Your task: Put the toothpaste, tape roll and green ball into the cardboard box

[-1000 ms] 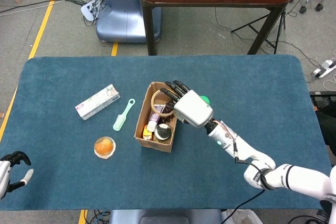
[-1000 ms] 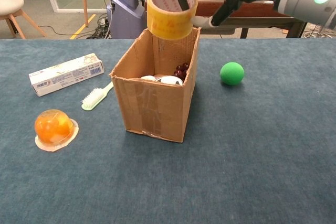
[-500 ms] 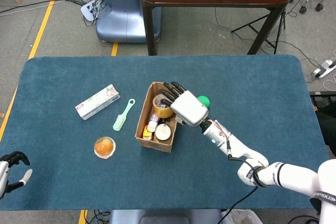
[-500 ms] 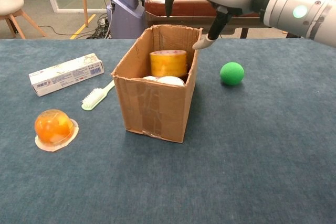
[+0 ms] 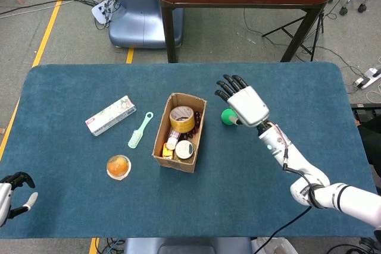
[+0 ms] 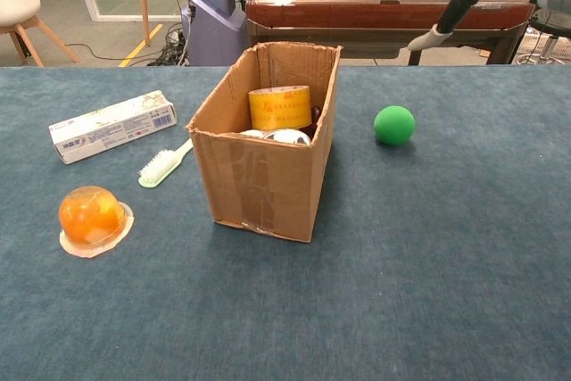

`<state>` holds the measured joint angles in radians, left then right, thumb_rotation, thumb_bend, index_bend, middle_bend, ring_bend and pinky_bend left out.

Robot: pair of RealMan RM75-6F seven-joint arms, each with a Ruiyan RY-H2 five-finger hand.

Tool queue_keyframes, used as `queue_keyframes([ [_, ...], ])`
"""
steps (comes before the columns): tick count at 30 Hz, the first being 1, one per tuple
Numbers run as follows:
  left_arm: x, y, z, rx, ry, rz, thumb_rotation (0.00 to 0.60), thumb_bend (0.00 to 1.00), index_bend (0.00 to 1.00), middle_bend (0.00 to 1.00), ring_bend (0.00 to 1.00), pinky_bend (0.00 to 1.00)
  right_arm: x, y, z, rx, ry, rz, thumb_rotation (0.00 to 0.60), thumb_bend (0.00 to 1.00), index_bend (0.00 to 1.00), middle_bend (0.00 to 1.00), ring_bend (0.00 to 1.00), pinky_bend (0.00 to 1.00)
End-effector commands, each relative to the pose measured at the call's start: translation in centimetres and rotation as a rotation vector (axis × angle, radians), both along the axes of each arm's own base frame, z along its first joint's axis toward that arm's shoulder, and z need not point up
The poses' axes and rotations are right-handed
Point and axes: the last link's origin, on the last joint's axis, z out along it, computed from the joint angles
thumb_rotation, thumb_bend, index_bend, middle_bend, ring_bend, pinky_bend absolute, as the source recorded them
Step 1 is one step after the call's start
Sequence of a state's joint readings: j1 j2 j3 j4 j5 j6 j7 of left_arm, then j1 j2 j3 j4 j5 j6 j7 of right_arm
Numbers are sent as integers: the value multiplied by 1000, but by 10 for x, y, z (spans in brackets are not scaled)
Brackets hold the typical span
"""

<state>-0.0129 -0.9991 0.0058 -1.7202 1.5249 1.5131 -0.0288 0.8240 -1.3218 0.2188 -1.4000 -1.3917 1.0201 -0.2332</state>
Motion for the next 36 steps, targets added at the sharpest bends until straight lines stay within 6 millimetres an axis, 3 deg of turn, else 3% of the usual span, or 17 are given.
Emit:
queue_keyframes([
  [1, 0, 1, 0, -1, 2, 3, 600, 274, 527, 437, 454, 651, -19, -7, 5, -25, 32, -42, 600, 0, 275, 156, 56, 150],
  [9, 0, 0, -1, -2, 0, 4, 600, 274, 527, 437, 454, 651, -54, -17, -7, 18, 46, -169, 600, 0, 275, 131, 31, 150],
  [18, -1, 1, -1, -4, 0, 5, 600, 274, 527, 437, 454, 651, -76, -17, -31, 112, 38, -270, 600, 0, 275, 124, 23, 150],
  [36, -1, 0, 3, 4, -13, 6, 600, 274, 527, 437, 454, 651, -55, -44, -78, 178, 18, -322, 600, 0, 275, 112, 9, 150],
])
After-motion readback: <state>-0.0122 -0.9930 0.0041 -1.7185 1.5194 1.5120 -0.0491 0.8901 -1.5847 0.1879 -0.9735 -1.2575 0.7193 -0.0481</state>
